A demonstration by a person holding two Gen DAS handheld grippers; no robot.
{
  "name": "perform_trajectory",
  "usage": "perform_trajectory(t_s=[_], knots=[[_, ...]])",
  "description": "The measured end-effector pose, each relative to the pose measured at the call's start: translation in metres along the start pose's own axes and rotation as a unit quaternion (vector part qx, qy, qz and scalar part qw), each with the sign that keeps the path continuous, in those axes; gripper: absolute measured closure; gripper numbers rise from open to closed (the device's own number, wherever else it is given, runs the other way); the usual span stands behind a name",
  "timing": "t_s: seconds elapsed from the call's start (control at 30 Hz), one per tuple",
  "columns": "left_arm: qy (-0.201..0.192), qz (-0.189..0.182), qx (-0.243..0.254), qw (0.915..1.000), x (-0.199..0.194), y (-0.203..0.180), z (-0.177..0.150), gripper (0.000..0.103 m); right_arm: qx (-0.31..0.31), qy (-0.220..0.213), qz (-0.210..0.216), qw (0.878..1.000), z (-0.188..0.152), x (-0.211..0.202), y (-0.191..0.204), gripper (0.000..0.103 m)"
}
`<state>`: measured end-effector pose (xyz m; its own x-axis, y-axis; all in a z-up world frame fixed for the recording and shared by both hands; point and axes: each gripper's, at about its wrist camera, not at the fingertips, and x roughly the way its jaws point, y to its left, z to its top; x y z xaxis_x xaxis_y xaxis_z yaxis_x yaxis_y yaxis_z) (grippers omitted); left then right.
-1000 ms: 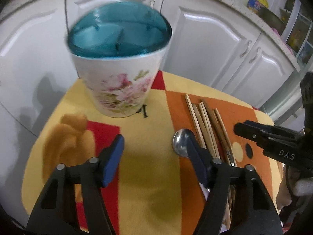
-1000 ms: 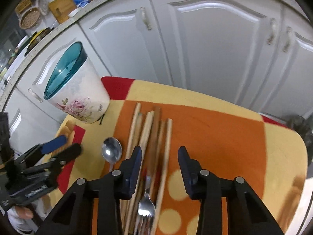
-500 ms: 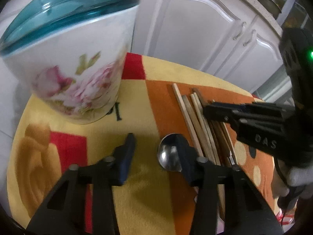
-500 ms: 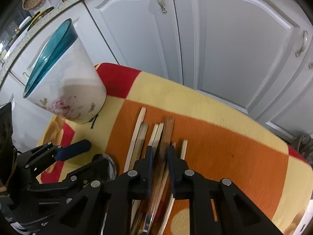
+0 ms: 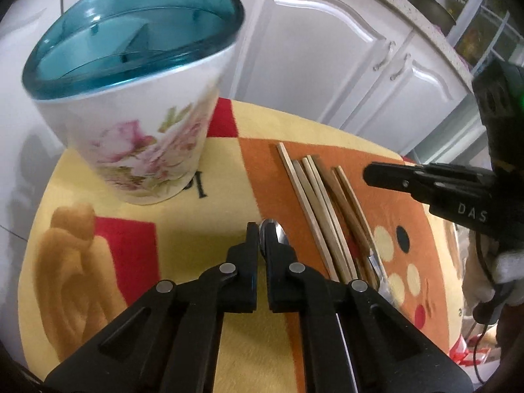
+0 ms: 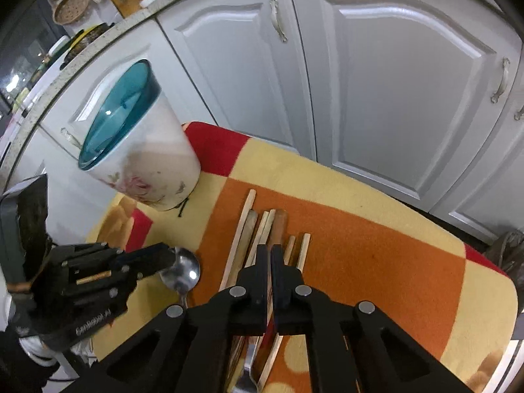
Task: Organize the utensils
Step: 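Grasp the metal spoon with the left tool while the right tool grasps the fork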
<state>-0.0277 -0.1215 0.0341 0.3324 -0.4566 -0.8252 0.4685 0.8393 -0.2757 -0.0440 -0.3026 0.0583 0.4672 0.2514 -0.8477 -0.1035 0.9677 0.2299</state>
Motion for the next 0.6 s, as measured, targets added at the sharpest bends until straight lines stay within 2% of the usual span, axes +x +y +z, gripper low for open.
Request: perform_trajectory(t_s=[0.17, 0.27, 0.43, 0.53, 0.6], knots=[[0.000, 0.001, -0.008, 1.0000, -0.002, 0.003, -0.005, 0.101, 0.003, 0.003, -0.011, 1.000, 0.000, 0.005, -0.001, 0.099], [0.002, 0.003, -0.013, 0.9999, -0.002, 0.004, -0.007, 0.101, -0.001, 0.014, -0.018, 1.000, 0.004, 0.020, -0.007, 0.087], [0.012, 0.006, -0.022, 0.9997, 0.005, 0.006, -0.008, 0.101, -0.027, 0.055, -0.032, 0.998, 0.013, 0.053, -0.005, 0.087], [0.021, 0.006, -0.027, 0.9994, 0.011, 0.008, -0.008, 0.100, -0.029, 0.051, -0.026, 0.998, 0.019, 0.057, -0.004, 0.088], [0.028, 0.007, -0.028, 0.9992, 0.016, 0.007, -0.007, 0.094, -0.021, 0.052, -0.018, 0.998, 0.019, 0.055, -0.007, 0.088]])
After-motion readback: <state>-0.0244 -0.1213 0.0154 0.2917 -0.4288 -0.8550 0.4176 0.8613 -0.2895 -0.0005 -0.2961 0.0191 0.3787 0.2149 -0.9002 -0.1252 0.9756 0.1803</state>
